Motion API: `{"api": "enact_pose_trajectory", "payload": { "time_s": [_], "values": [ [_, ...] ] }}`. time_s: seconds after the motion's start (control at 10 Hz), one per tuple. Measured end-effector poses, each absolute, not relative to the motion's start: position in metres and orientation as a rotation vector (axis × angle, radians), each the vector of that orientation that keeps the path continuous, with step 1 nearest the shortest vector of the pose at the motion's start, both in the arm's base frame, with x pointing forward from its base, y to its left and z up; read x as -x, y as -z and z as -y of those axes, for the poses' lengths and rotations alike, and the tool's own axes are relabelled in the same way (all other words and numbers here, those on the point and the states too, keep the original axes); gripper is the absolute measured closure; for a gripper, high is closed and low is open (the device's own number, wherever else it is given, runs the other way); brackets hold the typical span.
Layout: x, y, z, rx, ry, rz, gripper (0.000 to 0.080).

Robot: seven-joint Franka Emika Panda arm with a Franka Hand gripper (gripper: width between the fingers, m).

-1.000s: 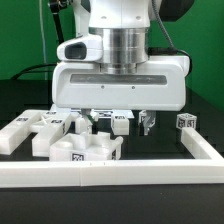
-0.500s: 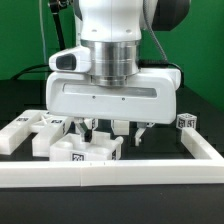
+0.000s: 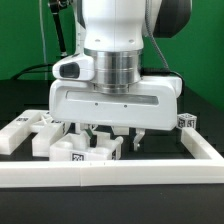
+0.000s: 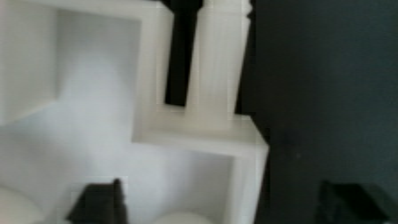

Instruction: Assemble chair

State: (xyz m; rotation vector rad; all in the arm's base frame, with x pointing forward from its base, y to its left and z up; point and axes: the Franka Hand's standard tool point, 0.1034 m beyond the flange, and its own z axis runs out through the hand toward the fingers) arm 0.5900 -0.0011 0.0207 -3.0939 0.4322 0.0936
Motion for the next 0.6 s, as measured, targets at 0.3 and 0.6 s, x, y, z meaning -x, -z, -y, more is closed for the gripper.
{"api": "enact_pose_trajectory", "payload": {
  "time_s": [0.3,0.6],
  "values": [
    [-0.59,-0.0208,0.0011,3.094,-0.094,-0.432,0.0581],
    [-0.59,-0.0207,0.001,3.094,-0.094,-0.431,0.0766]
  ]
}}
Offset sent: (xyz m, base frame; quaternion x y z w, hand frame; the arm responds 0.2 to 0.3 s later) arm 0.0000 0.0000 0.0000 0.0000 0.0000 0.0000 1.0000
